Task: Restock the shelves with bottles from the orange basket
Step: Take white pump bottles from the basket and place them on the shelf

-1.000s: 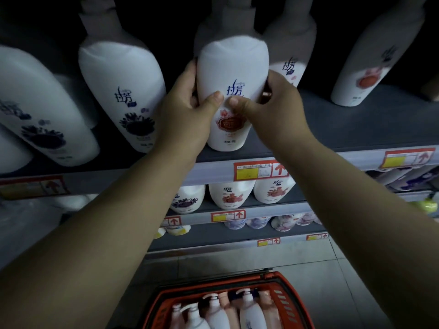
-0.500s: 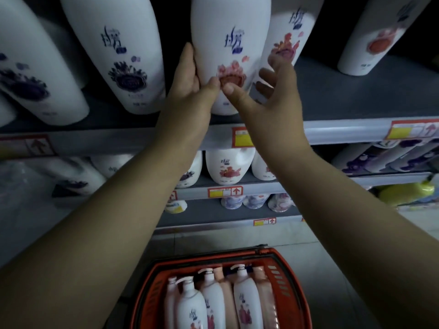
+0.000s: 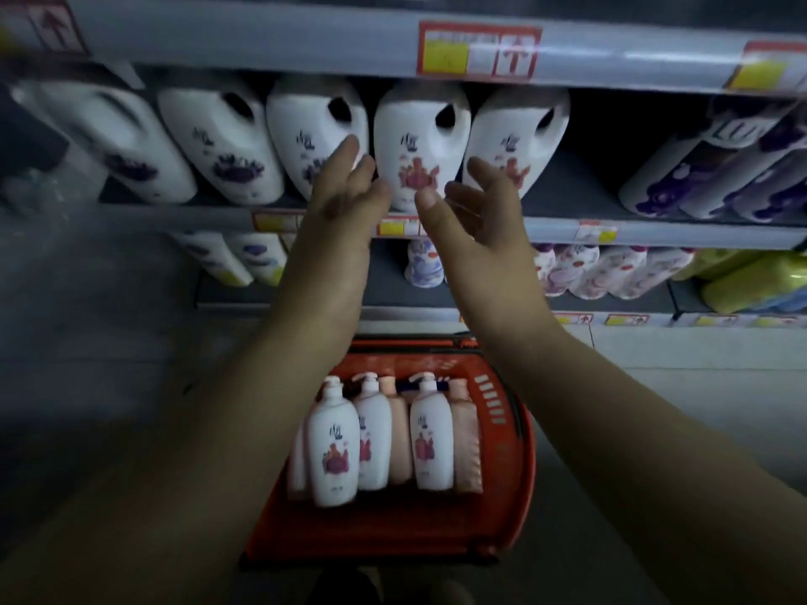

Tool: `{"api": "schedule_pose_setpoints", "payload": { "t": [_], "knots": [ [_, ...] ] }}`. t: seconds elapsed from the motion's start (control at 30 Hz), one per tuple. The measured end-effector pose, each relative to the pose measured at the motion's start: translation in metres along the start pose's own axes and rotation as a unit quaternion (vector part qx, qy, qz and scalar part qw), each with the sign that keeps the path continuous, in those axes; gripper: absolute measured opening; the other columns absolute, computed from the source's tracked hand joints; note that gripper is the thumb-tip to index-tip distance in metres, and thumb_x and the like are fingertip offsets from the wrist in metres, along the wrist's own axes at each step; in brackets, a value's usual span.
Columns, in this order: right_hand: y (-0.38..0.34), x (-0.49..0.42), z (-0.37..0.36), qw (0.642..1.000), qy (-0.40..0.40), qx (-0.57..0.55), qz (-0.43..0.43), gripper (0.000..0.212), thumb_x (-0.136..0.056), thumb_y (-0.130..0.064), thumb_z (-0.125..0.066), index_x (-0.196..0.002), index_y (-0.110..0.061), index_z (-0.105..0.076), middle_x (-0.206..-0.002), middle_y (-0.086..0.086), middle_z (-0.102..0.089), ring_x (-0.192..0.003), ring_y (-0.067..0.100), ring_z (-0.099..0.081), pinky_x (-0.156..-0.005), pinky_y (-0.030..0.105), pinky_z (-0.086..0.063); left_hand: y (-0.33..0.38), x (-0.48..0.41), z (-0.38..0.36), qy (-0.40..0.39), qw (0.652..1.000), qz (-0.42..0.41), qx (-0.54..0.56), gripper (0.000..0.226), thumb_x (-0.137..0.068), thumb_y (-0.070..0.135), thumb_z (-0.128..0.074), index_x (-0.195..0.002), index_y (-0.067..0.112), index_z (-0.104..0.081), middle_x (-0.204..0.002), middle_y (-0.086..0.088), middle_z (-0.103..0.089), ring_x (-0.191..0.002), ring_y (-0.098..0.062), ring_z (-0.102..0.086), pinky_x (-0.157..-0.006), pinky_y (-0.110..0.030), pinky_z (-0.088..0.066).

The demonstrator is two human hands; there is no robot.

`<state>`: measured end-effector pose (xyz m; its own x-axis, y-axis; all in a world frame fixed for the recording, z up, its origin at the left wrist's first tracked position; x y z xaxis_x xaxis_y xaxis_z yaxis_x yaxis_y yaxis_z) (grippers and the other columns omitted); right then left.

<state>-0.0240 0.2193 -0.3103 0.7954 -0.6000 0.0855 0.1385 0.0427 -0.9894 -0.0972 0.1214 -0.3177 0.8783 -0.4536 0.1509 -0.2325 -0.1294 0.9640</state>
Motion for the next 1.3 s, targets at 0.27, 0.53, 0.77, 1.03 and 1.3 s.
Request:
{"api": "schedule_pose_setpoints", "payload": {
  "t": [0.27,0.53,0.77,1.03,1.3],
  "knots": [
    [0.111,0.06,-0.019,0.992,-0.032,0.018,-0.12,0.061,-0.091,-0.036,-0.058,-0.144,-0.022,-0.031,-0.129,-0.006,-0.048,-0.119,0.007,-0.048,-0.095,0.023,-0.041,-0.102,0.05,0.051,0.037,0.994,0.1,-0.025,0.06,-0.078,0.039,-0.051,-0.137,0.032,-0.041,-0.143,0.013,-0.044,-0.132,-0.003,-0.041,-0.102,-0.022,-0.03],
    [0.238,0.093,-0.058,0.968,-0.032,0.057,-0.241,0.056,-0.091,-0.032,-0.061,-0.14,-0.017,-0.038,-0.127,0.003,-0.056,-0.115,0.011,-0.054,-0.096,0.027,-0.044,-0.216,0.064,0.111,0.072,0.971,0.216,-0.07,0.056,-0.082,0.041,-0.052,-0.137,0.036,-0.042,-0.138,0.014,-0.046,-0.131,-0.006,-0.042,-0.112,-0.036,-0.03],
    [0.339,0.102,-0.104,0.918,-0.051,0.101,-0.379,0.06,-0.092,-0.042,-0.055,-0.142,-0.016,-0.035,-0.13,0.005,-0.052,-0.097,0.013,-0.052,-0.07,0.02,-0.041,-0.311,0.072,0.17,0.082,0.944,0.3,-0.11,0.03,-0.066,0.049,-0.056,-0.093,0.039,-0.065,-0.13,-0.011,-0.055,-0.116,-0.028,-0.057,-0.099,-0.048,-0.046],
    [0.408,0.106,-0.138,0.885,-0.069,0.127,-0.443,0.036,-0.095,-0.031,-0.047,-0.119,-0.009,-0.062,-0.114,0.012,-0.065,-0.104,0.029,-0.061,-0.092,0.042,-0.052,-0.37,0.068,0.214,0.102,0.911,0.349,-0.196,0.068,-0.074,0.04,-0.057,-0.139,0.028,-0.042,-0.139,-0.009,-0.048,-0.119,-0.029,-0.055,-0.097,-0.049,-0.048],
    [0.407,0.104,-0.146,0.877,-0.125,0.079,-0.456,0.037,-0.101,-0.024,-0.041,-0.131,-0.006,-0.051,-0.095,0.018,-0.055,-0.064,0.02,-0.052,-0.045,0.028,-0.045,-0.358,0.073,0.192,0.102,0.927,0.304,-0.194,0.099,-0.044,0.051,-0.076,-0.132,0.03,-0.035,-0.134,-0.008,-0.051,-0.114,-0.023,-0.058,-0.095,-0.043,-0.05]
  ]
}}
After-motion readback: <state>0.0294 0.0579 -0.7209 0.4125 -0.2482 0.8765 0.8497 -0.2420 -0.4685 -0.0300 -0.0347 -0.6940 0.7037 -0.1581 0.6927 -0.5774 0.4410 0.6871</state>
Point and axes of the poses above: each hand's wrist, its own x-axis away from the middle knuckle, its own z-axis out of the back of the hand, y = z × x, the point moved 4 cm from there along -x, towards the middle knuckle
